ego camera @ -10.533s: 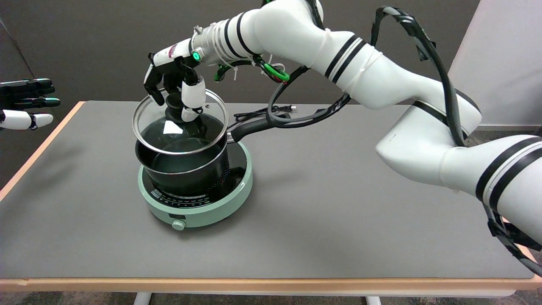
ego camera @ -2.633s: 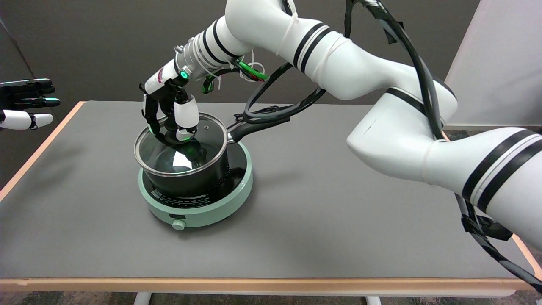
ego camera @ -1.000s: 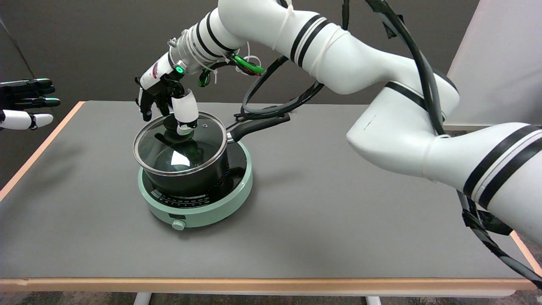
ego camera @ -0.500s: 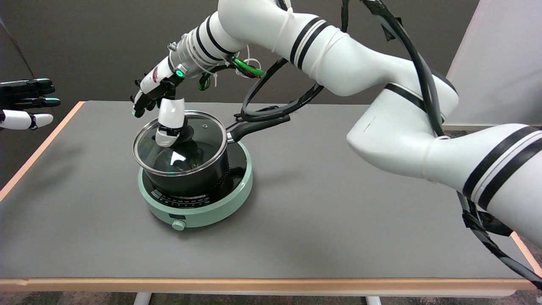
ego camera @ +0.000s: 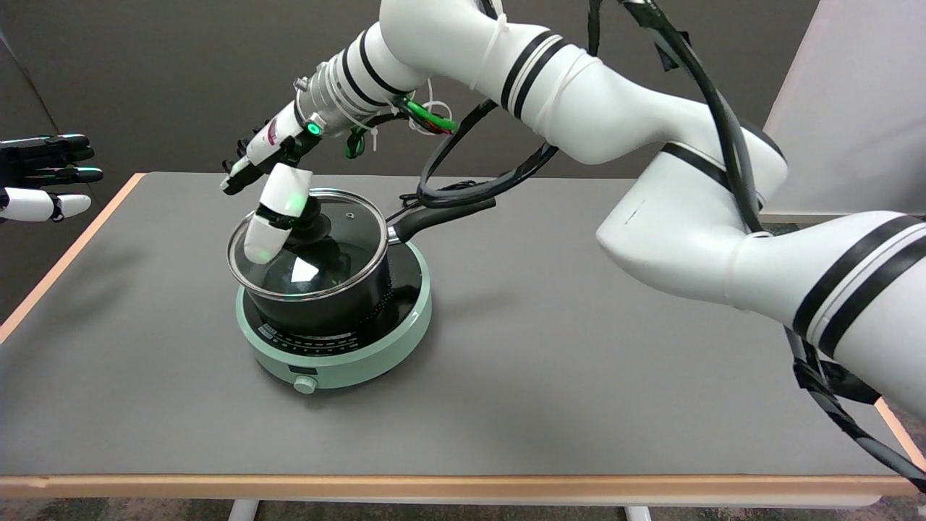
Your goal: Place the pot lid onto the soup pot.
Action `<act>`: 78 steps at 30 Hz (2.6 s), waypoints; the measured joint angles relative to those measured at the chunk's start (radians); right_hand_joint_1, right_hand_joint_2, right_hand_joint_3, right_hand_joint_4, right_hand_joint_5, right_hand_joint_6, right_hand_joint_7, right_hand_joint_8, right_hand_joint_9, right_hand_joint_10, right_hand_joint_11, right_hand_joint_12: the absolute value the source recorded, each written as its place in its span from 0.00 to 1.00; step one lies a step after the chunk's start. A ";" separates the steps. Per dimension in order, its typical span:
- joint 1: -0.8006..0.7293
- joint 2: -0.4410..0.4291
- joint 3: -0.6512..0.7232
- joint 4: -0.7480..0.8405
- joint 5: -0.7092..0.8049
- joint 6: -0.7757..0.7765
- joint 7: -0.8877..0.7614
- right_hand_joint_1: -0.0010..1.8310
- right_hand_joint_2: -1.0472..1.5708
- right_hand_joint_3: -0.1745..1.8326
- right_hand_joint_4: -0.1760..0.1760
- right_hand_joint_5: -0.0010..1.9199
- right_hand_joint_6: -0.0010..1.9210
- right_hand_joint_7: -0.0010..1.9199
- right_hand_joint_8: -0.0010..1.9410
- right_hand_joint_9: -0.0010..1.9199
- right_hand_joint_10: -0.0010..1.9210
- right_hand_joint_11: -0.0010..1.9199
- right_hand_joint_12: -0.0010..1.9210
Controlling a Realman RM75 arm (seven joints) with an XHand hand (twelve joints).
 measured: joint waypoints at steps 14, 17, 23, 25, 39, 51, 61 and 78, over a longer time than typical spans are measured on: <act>-0.046 0.063 0.075 0.128 -0.127 0.028 0.003 0.12 0.50 0.42 0.59 0.00 0.00 0.00 0.00 0.00 0.00 0.03 0.20; -0.067 0.086 0.114 0.173 -0.169 0.042 0.004 0.12 0.48 0.46 0.59 0.00 0.00 0.00 0.00 0.00 0.00 0.03 0.21; -0.115 0.136 0.193 0.265 -0.227 0.073 0.007 0.10 0.49 0.48 0.62 0.00 0.02 0.00 0.00 0.00 0.06 0.05 0.23; -0.135 0.155 0.225 0.299 -0.250 0.090 0.009 0.09 0.51 0.44 0.63 0.00 0.04 0.00 0.01 0.00 0.08 0.07 0.20; -0.307 0.300 0.445 0.503 -0.414 0.326 0.134 0.00 0.56 0.55 0.71 0.07 0.06 0.06 0.05 0.07 0.12 0.11 0.27; -0.493 0.403 0.678 0.660 -0.535 0.500 0.491 0.00 0.63 0.60 0.69 0.12 0.07 0.11 0.05 0.14 0.12 0.14 0.28; -0.678 0.485 0.826 0.786 -0.650 0.573 0.955 0.00 0.65 0.56 0.65 0.13 0.08 0.11 0.08 0.15 0.10 0.13 0.26; -1.025 0.545 0.978 0.962 -0.667 0.758 1.377 0.03 0.67 0.56 0.54 0.15 0.08 0.10 0.06 0.11 0.10 0.07 0.23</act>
